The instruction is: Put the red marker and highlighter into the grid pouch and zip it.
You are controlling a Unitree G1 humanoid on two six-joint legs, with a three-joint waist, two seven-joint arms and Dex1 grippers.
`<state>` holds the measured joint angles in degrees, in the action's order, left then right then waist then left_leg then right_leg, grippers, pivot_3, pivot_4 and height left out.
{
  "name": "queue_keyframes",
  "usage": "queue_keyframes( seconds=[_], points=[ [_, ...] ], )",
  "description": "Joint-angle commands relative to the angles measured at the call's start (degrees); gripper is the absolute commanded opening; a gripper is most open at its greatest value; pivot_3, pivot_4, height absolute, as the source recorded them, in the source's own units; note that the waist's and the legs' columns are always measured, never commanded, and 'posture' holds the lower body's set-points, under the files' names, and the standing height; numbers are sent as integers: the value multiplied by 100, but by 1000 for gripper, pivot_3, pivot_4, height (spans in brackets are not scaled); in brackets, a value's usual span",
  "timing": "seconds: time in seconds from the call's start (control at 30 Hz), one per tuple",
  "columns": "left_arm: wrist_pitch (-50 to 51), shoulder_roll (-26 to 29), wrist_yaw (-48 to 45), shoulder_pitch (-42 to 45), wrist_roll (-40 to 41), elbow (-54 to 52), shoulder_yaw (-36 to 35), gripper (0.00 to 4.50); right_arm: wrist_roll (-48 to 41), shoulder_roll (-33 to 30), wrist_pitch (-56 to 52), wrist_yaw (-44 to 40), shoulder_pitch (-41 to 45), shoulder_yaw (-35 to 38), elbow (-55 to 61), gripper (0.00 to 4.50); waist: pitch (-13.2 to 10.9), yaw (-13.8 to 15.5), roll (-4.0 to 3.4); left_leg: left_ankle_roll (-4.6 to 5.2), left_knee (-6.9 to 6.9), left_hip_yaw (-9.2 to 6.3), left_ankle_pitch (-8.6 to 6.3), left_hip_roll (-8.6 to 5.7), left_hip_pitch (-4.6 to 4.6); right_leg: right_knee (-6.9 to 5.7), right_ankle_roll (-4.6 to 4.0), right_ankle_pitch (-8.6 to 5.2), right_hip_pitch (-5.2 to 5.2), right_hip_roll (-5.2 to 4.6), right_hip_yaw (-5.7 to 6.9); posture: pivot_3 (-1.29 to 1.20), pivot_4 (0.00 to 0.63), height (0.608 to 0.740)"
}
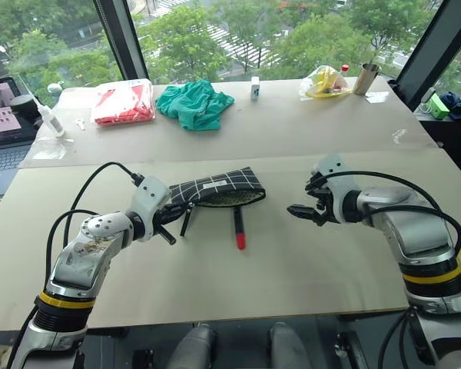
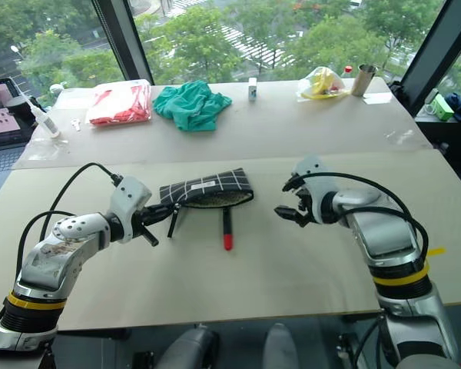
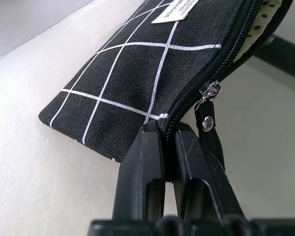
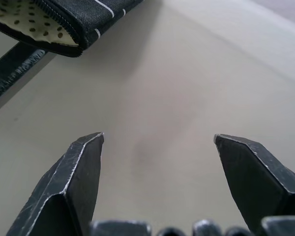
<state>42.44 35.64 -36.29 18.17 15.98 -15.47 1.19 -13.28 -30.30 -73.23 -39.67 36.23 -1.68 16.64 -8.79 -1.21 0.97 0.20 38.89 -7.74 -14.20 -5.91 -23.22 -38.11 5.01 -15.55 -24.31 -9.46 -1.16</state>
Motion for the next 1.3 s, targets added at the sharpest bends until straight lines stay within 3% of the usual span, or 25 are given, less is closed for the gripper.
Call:
queue_keyframes(
  seconds=[0.03,0.23,0.83,1.3],
  points=[
    [-32,3,30,75,2,-125,-45,0,-426,498,-872,291,248,378,518,3973,0,7,0,0,0,-1,0,1,1,-4,0,0,-1,1,1,0,150,740],
    [-44,-124,92,137,-5,-78,13,0,-596,1585,-1927,1050,62,267,1065,3973,0,35,0,2,4,-6,-1,-6,-1,-2,4,3,1,-4,2,0,150,740],
    [97,-411,249,131,161,-106,-164,0,-796,2499,-1927,2355,527,18,528,3973,1,-50,-1,0,1,-5,0,-5,3,-13,4,4,-5,-3,1,0,150,740],
    [-178,285,-36,254,157,591,-774,0,-507,2817,-1436,2666,1150,-743,-677,3973,1,-159,-2,0,-5,-7,0,-3,3,-52,3,4,-15,-1,2,0,150,740]
  ],
)
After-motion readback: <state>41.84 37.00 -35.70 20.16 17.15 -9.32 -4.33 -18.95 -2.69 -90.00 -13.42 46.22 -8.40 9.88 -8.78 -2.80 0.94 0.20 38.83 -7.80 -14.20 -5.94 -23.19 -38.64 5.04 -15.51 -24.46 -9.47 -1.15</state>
